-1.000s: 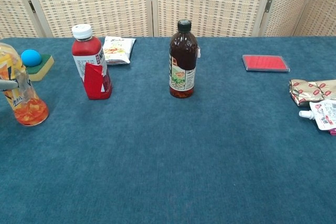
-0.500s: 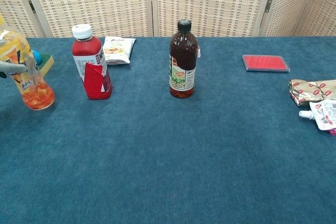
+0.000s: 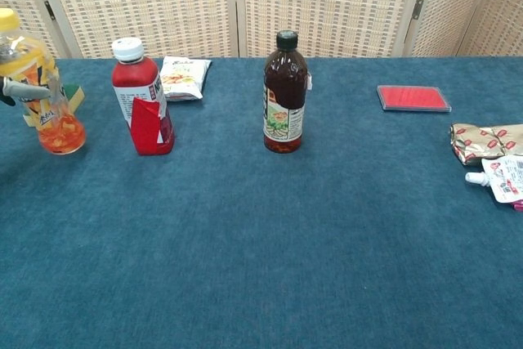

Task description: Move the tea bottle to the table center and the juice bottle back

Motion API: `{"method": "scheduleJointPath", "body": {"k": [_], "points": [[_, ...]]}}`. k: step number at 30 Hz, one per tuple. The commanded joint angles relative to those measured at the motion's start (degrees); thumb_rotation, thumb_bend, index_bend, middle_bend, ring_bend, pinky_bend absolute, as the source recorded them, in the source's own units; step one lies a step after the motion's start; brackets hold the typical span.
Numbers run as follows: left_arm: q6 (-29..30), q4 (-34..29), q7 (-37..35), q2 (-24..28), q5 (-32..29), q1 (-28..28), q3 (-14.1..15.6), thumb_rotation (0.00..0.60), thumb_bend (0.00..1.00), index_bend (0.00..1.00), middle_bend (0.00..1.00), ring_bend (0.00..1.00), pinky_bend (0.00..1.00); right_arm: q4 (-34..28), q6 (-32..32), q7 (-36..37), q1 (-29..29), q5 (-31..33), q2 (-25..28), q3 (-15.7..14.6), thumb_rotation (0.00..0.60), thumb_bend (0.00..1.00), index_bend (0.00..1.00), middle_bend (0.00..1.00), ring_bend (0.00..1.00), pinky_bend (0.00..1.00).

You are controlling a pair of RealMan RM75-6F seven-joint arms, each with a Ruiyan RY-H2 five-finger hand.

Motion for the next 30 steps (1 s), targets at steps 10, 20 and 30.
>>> {"method": "scheduleJointPath", "body": {"k": [10,20,30], "points": [[-2.4,5.3,1.8,-2.6,-2.0,-3.3,-1.0,0.600,0.10,0.61,0.46,0.34,0.35,0.0,-0.4,-0.2,0.1,0.1,0.0,-0.1,0.600,0.08,0.17,0.30,0.19,0.44],[-2.8,7.7,3.5,-3.9,-3.4,-4.3,-0.8,0.600,0.10,0.61,0.46,0.34,0.35,0.1,-0.1,0.3,0.0,0.0,0.1,-0.1,0.600,0.08,0.17,0.30,0.19,0.44],[-2.7,8.7,5.2,-4.0,-5.0,-4.7,-0.8,0.600,0.10,0.60,0.46,0.34,0.35,0.2,-0.2,0.6,0.1,0.2,0.2,-0.1,0.600,0.08,0.17,0.30,0.19,0.44]]}}
